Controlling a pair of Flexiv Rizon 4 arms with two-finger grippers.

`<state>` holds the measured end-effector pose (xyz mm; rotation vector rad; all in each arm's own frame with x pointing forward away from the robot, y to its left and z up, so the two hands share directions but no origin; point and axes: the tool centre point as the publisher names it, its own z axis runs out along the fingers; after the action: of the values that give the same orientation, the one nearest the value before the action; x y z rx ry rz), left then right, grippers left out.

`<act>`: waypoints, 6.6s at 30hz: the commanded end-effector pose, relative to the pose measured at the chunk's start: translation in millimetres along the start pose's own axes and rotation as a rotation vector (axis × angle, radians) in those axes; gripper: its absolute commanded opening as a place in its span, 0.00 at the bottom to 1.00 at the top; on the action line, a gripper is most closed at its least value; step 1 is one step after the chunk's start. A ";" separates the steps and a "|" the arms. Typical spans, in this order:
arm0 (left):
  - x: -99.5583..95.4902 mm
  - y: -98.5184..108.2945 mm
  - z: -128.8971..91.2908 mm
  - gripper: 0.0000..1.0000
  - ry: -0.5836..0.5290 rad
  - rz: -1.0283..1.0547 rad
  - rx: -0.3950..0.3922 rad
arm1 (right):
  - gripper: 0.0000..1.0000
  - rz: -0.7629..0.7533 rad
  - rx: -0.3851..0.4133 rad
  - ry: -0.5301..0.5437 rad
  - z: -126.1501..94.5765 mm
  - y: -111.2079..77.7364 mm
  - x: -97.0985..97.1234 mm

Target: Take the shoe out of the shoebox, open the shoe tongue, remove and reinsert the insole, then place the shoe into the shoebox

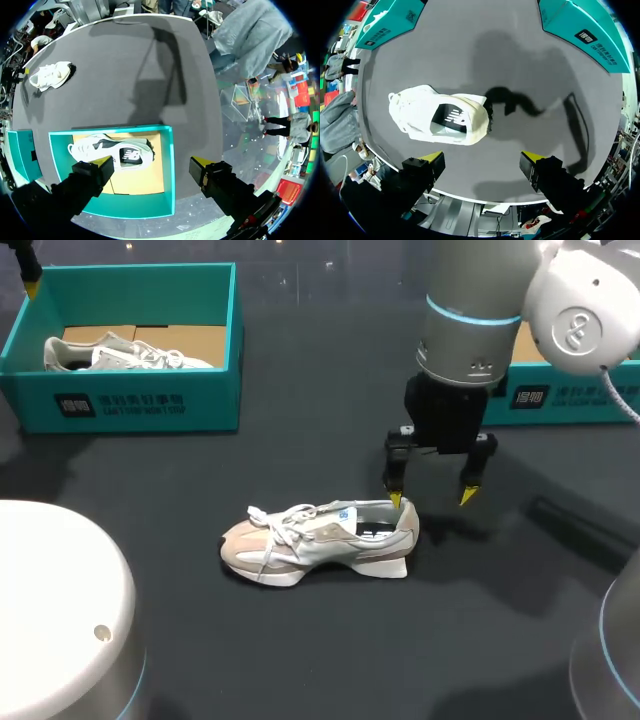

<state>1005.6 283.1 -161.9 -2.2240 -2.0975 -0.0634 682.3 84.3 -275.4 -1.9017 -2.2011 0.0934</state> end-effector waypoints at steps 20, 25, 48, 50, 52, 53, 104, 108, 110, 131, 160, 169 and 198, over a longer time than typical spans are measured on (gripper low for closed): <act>0.7 0.2 -0.3 1.00 0.001 0.002 0.000 | 1.00 -0.735 -0.196 0.393 -28.3 -8.8 -33.0; 0.7 0.2 -0.3 1.00 0.001 0.002 0.000 | 1.00 -0.735 -0.196 0.393 -28.3 -8.8 -33.0; 0.7 0.2 -0.3 1.00 0.001 0.002 0.000 | 1.00 -1.202 -0.353 0.504 -23.1 7.7 -53.0; 0.7 0.2 -0.3 1.00 0.001 0.002 0.000 | 1.00 -1.202 -0.353 0.504 -23.1 7.7 -53.0; 0.7 0.2 -0.3 1.00 0.001 0.002 0.000 | 1.00 -1.202 -0.353 0.504 -23.1 7.7 -53.0; 0.7 0.2 -0.3 1.00 0.001 0.002 0.000 | 1.00 -1.202 -0.353 0.504 -23.1 7.7 -53.0; 0.7 0.2 -0.3 1.00 0.001 0.002 0.000 | 1.00 -1.380 -0.906 0.561 69.4 36.1 -79.3; 0.7 0.2 -0.3 1.00 0.001 0.002 0.000 | 1.00 -1.380 -0.909 0.560 72.3 37.0 -77.1; 0.7 0.2 -0.3 1.00 0.001 0.002 0.000 | 1.00 -1.379 -0.915 0.556 73.7 36.5 -76.0; 0.7 0.2 -0.3 1.00 0.001 0.002 0.000 | 1.00 -1.324 -0.970 0.557 87.5 36.4 -58.7; 0.7 0.2 -0.3 1.00 0.001 0.002 0.000 | 1.00 -1.262 -1.086 0.565 100.6 34.9 -21.8; 0.7 0.2 -0.3 1.00 0.001 0.002 0.000 | 1.00 -1.277 -1.103 0.575 105.9 39.6 -12.7; 0.7 0.2 -0.3 1.00 0.001 0.002 0.000 | 1.00 -1.335 -1.079 0.629 114.5 57.7 9.1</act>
<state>1005.6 283.0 -161.9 -2.2240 -2.0975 -0.0633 708.5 108.6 -393.0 -0.0817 -2.5860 -1.8252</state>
